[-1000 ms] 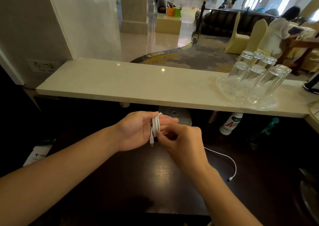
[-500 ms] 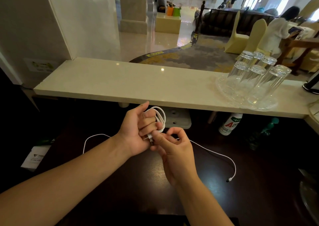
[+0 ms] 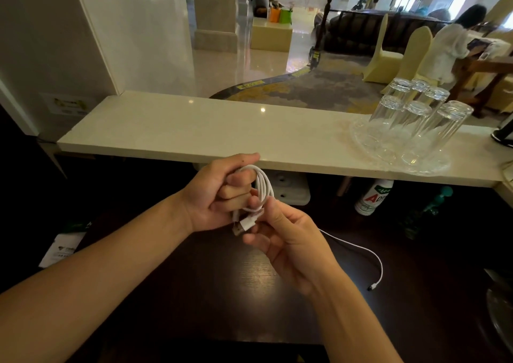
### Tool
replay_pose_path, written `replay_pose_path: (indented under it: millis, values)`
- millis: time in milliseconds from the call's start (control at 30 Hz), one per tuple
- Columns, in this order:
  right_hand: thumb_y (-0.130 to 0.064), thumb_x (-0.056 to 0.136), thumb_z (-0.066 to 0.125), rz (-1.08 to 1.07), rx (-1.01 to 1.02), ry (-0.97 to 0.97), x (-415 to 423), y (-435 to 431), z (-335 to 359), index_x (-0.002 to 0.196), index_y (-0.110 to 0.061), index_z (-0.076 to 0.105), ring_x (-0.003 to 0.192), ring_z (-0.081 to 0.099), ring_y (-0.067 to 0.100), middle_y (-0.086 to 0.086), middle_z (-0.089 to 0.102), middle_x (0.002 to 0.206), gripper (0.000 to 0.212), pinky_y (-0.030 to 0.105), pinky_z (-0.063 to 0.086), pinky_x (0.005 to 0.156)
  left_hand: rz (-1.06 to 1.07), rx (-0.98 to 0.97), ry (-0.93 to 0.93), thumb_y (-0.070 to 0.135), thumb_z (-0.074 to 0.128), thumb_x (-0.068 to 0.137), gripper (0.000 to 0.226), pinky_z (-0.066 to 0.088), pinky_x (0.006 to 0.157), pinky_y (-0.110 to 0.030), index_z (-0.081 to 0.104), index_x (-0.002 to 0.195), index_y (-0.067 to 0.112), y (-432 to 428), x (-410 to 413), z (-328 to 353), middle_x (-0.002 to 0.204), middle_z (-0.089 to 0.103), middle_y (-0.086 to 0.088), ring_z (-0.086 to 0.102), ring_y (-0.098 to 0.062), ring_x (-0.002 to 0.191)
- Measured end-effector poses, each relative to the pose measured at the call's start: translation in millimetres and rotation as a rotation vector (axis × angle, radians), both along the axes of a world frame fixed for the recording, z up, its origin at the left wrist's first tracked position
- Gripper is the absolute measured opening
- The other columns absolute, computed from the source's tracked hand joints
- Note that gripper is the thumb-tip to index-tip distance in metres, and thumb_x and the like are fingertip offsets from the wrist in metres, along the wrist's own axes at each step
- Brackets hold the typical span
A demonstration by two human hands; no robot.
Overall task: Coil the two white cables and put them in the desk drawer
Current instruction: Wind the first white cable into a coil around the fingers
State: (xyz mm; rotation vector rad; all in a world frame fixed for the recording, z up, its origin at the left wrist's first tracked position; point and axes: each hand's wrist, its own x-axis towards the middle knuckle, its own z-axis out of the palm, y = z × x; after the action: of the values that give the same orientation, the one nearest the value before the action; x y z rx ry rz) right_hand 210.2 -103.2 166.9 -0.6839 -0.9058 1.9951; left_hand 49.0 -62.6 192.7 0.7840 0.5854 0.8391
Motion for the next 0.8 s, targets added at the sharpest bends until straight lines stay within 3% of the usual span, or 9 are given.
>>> replay_pose_path:
  millis: [67, 133, 233, 333, 400, 500, 567, 700, 800]
  values:
    - [-0.026, 0.083, 0.064, -0.015, 0.053, -0.072, 0, 2, 1, 0.094, 0.001, 0.074, 0.066, 0.058, 0.014, 0.008, 0.069, 0.082, 0.031, 0.022, 0.058, 0.057, 0.036, 0.057, 0.103, 0.035, 0.048, 0.09, 0.057, 0.043, 0.041, -0.017, 0.036, 0.037, 0.02, -2, 2, 5, 0.026, 0.029, 0.007, 0.034, -0.009, 0.024]
    - [-0.026, 0.081, 0.066, -0.012, 0.105, -0.134, 1, 2, 3, 0.091, -0.001, 0.076, 0.062, 0.057, 0.013, 0.005, 0.071, 0.077, 0.028, 0.022, 0.056, 0.053, 0.001, 0.148, 0.184, 0.035, 0.05, 0.091, 0.057, 0.044, 0.044, -0.02, 0.038, 0.037, 0.022, -3, 1, 7, 0.027, 0.03, 0.008, 0.04, -0.02, 0.032]
    - [-0.026, 0.08, 0.064, 0.047, 0.184, -0.18, 8, 5, 11, 0.083, -0.011, 0.079, 0.057, 0.057, 0.009, 0.003, 0.072, 0.072, 0.022, 0.02, 0.052, 0.049, -0.076, 0.262, 0.282, 0.033, 0.048, 0.094, 0.058, 0.046, 0.055, -0.025, 0.039, 0.038, 0.025, -3, -3, 8, 0.028, 0.031, 0.009, 0.024, -0.038, 0.045]
    - [-0.028, 0.074, 0.066, 0.122, 0.195, -0.166, 14, 10, 21, 0.082, -0.017, 0.08, 0.048, 0.053, 0.005, -0.003, 0.064, 0.055, 0.019, 0.017, 0.046, 0.043, -0.158, 0.296, 0.345, 0.032, 0.043, 0.097, 0.058, 0.045, 0.056, -0.027, 0.038, 0.039, 0.025, -4, -5, 11, 0.029, 0.03, 0.01, 0.025, -0.019, 0.03]
    - [-0.026, 0.068, 0.072, 0.07, 0.189, -0.222, 17, 16, 21, 0.093, -0.009, 0.078, 0.043, 0.049, 0.006, -0.002, 0.058, 0.05, 0.031, 0.017, 0.041, 0.039, -0.197, 0.305, 0.363, 0.031, 0.042, 0.097, 0.059, 0.046, 0.056, -0.026, 0.037, 0.039, 0.025, -5, -5, 14, 0.029, 0.029, 0.011, 0.025, -0.006, 0.027]
    - [-0.025, 0.073, 0.071, 0.039, 0.274, -0.308, 18, 19, 16, 0.099, -0.005, 0.077, 0.046, 0.047, 0.007, 0.005, 0.059, 0.054, 0.033, 0.018, 0.038, 0.041, -0.229, 0.301, 0.387, 0.031, 0.041, 0.097, 0.058, 0.047, 0.057, -0.027, 0.039, 0.04, 0.026, -6, -5, 15, 0.029, 0.028, 0.011, 0.022, -0.008, 0.028]
    - [-0.027, 0.083, 0.065, 0.047, 0.361, -0.328, 17, 17, 12, 0.104, -0.006, 0.076, 0.052, 0.046, 0.01, 0.018, 0.067, 0.072, 0.031, 0.022, 0.037, 0.046, -0.229, 0.274, 0.371, 0.033, 0.041, 0.097, 0.057, 0.048, 0.058, -0.025, 0.041, 0.041, 0.022, -8, -4, 14, 0.029, 0.028, 0.01, 0.022, -0.011, 0.027]
    - [-0.029, 0.098, 0.05, -0.001, 0.502, -0.372, 15, 11, 7, 0.095, -0.011, 0.072, 0.069, 0.05, 0.037, 0.017, 0.066, 0.078, 0.029, 0.04, 0.04, 0.065, -0.152, 0.18, 0.335, 0.031, 0.042, 0.097, 0.058, 0.05, 0.062, -0.02, 0.055, 0.045, 0.011, -12, 0, 10, 0.027, 0.03, 0.007, 0.039, -0.016, 0.027]
    - [-0.023, 0.101, 0.047, -0.137, 0.5, -0.416, 11, 10, 6, 0.089, -0.005, 0.069, 0.061, 0.04, 0.031, 0.018, 0.056, 0.07, 0.03, 0.029, 0.033, 0.051, 0.066, 0.101, 0.359, 0.029, 0.044, 0.095, 0.057, 0.046, 0.063, -0.027, 0.054, 0.044, 0.007, -17, 17, 8, 0.025, 0.026, 0.005, 0.045, -0.014, 0.026]
